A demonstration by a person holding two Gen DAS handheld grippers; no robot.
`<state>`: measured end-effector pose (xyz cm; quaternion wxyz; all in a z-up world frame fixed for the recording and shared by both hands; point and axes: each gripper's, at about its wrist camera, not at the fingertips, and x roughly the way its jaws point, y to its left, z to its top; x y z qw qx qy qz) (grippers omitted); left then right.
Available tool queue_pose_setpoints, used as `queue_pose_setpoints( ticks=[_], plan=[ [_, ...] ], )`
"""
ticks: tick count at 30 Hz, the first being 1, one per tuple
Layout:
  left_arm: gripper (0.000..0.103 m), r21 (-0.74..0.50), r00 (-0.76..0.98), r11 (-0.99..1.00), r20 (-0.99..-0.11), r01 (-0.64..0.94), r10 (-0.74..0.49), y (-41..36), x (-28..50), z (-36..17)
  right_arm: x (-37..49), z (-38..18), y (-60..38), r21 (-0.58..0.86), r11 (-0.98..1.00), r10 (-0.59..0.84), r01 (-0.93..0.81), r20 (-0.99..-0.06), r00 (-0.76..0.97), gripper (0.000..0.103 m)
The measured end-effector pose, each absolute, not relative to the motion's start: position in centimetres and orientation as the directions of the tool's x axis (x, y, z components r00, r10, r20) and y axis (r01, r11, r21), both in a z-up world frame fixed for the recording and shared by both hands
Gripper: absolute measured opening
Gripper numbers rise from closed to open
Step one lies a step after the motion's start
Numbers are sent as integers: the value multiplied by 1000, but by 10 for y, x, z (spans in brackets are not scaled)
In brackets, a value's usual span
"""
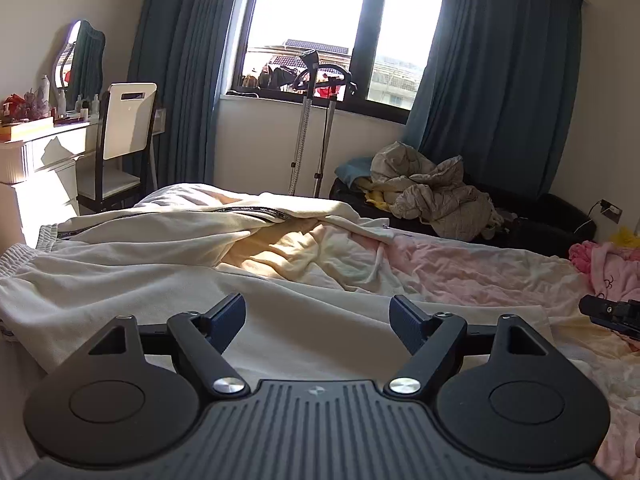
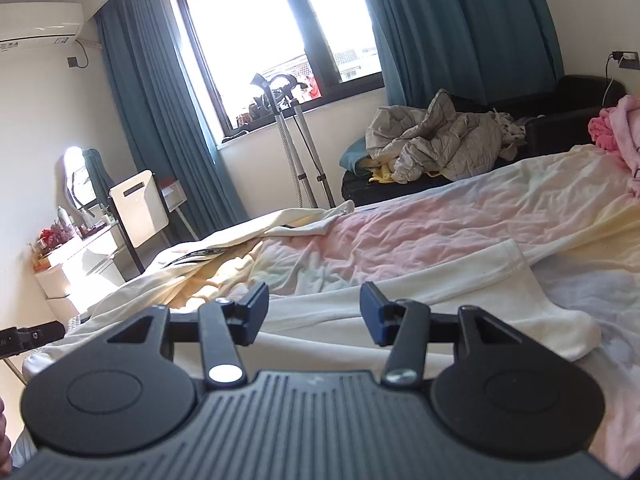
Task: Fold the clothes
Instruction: 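Release the sweatpants and open both tools above the bed, then grasp a cuff of the cream sweatpants with the right tool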
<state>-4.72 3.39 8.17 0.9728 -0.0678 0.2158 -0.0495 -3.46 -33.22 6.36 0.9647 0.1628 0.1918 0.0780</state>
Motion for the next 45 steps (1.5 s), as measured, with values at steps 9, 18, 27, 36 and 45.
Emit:
queue_pose_setpoints(
  ticks=[9,18,27,36,45],
  plan=[
    [82,-43,917,995,-387,89,-99,25,-60,50,-50,39,-291,295,939,270,-179,-307,913,52],
    [83,-123,912,989,-392,78,-121,40,-29,59,-34,37,-299,405,895,328,-189,-308,893,53],
    [83,-219,894,973,-419,69,-157,34,44,39,93,46,-283,540,832,380,-127,-389,839,59],
    [83,-199,881,965,-406,174,-243,44,67,-6,306,3,-245,732,681,447,21,-439,780,74],
    [86,-320,846,933,-440,165,-301,68,107,-49,451,-77,-238,779,595,301,198,-444,844,73]
  ],
)
